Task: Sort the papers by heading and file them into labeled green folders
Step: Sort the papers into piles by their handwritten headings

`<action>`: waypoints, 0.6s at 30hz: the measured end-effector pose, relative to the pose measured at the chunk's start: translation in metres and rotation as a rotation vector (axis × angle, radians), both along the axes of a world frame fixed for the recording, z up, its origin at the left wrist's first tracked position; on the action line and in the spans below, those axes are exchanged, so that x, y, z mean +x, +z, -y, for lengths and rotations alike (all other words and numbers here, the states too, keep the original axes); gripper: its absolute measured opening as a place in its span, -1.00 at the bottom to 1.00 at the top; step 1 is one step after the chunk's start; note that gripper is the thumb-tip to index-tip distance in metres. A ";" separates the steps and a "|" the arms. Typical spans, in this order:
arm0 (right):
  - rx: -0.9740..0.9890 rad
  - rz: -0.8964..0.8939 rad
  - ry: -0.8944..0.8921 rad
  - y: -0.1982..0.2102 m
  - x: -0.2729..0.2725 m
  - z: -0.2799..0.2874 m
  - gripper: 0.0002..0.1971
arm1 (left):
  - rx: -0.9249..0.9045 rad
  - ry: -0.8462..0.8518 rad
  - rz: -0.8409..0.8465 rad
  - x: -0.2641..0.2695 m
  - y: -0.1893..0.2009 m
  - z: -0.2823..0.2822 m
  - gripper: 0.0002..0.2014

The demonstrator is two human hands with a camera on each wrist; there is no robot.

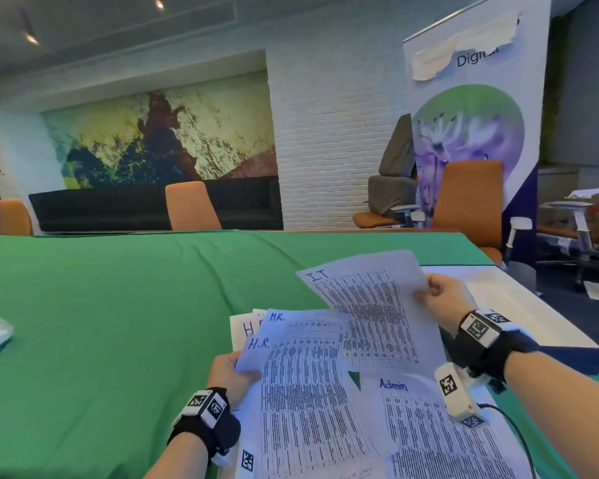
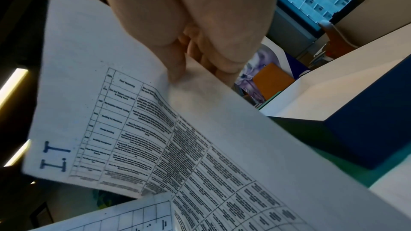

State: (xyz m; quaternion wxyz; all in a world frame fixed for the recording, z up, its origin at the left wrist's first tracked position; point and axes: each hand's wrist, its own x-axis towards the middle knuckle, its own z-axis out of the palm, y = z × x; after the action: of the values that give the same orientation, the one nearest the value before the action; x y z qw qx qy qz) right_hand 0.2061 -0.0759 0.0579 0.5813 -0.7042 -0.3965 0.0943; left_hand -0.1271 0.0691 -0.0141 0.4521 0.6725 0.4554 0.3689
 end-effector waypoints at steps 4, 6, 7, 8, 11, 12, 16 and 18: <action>-0.063 0.074 -0.002 0.007 -0.001 0.000 -0.73 | -0.086 0.007 0.100 -0.003 0.001 0.000 -0.76; -0.083 0.120 -0.117 0.013 0.004 0.002 -0.76 | -0.139 0.051 0.245 -0.002 0.006 -0.001 -0.58; -0.087 0.139 -0.179 0.017 0.006 0.005 -0.77 | -0.203 0.060 0.371 -0.002 0.009 -0.003 -0.49; -0.088 0.150 -0.236 0.020 0.010 0.007 -0.80 | -0.271 0.063 0.488 -0.001 0.011 -0.006 -0.49; -0.070 0.151 -0.319 0.027 0.019 0.011 -0.84 | -0.352 0.041 0.559 -0.003 0.029 -0.006 -0.69; -0.054 0.151 -0.323 0.029 0.022 0.010 -0.84 | -0.345 0.028 0.553 -0.004 0.035 -0.006 -0.73; 0.016 0.162 -0.208 0.043 0.018 0.010 -0.82 | -0.301 -0.057 0.585 -0.002 0.057 0.005 -0.83; 0.034 0.181 -0.118 0.051 0.012 0.012 -0.83 | -0.274 -0.068 0.543 0.001 0.061 0.011 -0.77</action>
State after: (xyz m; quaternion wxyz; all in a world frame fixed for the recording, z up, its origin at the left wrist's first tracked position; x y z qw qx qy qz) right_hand 0.2186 -0.0875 0.1087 0.5594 -0.7221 -0.4069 -0.0110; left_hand -0.1260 0.0576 0.0470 0.6557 0.4970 0.3408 0.4548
